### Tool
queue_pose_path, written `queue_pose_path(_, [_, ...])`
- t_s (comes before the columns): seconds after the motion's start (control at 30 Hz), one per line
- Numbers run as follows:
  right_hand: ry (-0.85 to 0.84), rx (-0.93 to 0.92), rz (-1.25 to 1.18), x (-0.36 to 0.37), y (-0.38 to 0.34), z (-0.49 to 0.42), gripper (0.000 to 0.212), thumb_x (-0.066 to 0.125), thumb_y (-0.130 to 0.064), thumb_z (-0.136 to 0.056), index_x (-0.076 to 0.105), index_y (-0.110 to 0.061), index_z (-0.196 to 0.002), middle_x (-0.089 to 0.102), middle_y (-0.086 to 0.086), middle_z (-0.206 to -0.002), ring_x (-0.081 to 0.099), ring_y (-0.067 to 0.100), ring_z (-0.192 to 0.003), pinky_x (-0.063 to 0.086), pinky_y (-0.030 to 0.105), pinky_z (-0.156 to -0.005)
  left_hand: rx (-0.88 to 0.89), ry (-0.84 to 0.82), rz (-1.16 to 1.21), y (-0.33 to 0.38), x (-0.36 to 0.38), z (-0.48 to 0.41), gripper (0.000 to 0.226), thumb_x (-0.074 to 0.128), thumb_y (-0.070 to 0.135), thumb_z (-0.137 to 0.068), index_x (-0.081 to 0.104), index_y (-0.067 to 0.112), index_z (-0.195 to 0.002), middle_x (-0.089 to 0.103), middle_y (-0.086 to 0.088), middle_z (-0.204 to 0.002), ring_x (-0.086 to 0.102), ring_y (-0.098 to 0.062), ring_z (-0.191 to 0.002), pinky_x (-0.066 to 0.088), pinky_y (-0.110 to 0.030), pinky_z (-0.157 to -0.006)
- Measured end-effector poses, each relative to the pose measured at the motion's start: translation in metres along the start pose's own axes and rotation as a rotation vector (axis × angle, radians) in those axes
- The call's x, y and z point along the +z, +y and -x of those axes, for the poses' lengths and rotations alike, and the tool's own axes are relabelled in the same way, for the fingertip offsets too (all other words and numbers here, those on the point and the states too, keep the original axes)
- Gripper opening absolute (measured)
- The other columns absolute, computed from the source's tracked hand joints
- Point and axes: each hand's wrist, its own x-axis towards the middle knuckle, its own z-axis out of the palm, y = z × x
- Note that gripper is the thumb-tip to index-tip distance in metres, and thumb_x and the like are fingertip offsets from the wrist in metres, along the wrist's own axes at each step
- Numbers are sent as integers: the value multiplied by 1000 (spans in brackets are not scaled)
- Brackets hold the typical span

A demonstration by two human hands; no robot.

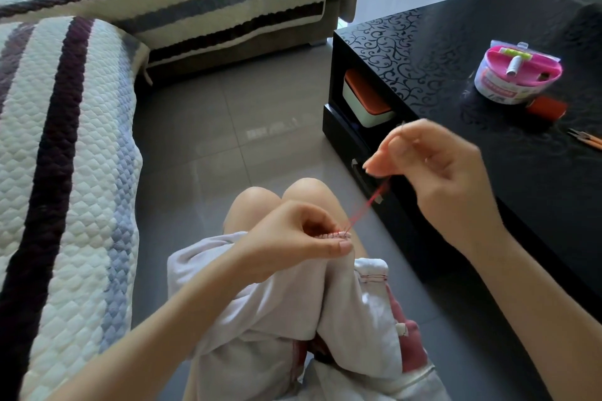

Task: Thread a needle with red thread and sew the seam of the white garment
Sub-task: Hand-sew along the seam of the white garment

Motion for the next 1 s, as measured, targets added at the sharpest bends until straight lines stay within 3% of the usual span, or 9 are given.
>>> queue_pose_path(0.1, [114, 164, -278, -12, 2, -18, 15, 50, -13, -95, 59, -7, -85, 71, 8, -71, 71, 25, -71, 58, 35, -72, -10, 49, 58, -3, 0, 2, 13, 81, 14, -74, 73, 16, -65, 70, -8, -80, 61, -12, -79, 46, -28, -79])
queue_pose_path(0.23, [130, 363, -554, -26, 19, -41, 18, 44, -17, -96, 55, -11, -84, 60, 2, -58, 57, 15, -53, 50, 26, -54, -24, 83, 90, -6, -3, 4, 12, 84, 20, -69, 75, 14, -64, 71, -7, -79, 63, -12, -83, 47, -27, -80])
queue_pose_path(0.37, [126, 361, -543, -28, 31, -57, 20, 42, -14, -99, 55, -11, -83, 46, 0, -53, 38, 12, -49, 33, 21, -50, -49, 109, 93, -6, -1, 7, 12, 84, 23, -67, 75, 15, -64, 73, -6, -79, 65, -12, -85, 50, -27, -83])
queue_pose_path(0.6, [127, 260, -478, -24, 29, -88, 22, 42, -12, -101, 54, -11, -83, 41, -2, -50, 30, 12, -48, 25, 23, -49, -120, 88, 81, -6, -1, 10, 18, 81, 11, -74, 74, 18, -59, 76, -1, -78, 69, -5, -80, 50, -14, -72])
queue_pose_path(0.8, [130, 224, -384, -26, 36, -105, 23, 45, -12, -100, 56, -12, -81, 39, -2, -50, 18, 19, -53, 12, 35, -55, -170, 58, 82, -10, -2, 11, 23, 81, 10, -74, 69, 17, -56, 65, 11, -57, 57, 1, -59, 43, -16, -65])
queue_pose_path(0.9, [156, 207, -356, -29, 38, -112, 22, 46, -11, -100, 56, -11, -81, 38, -3, -49, 21, 14, -49, 12, 34, -53, -189, 52, 75, -13, -2, 14, 20, 87, 18, -67, 71, 7, -63, 64, 6, -60, 56, -4, -61, 42, -23, -70])
queue_pose_path(1.0, [196, 179, -355, -32, 38, -116, 21, 47, -11, -100, 56, -11, -81, 37, -5, -49, 24, 10, -46, 14, 30, -50, -189, 46, 44, -16, -2, 16, 43, 85, 38, -55, 70, 1, -72, 61, 0, -65, 54, -9, -66, 40, -27, -72])
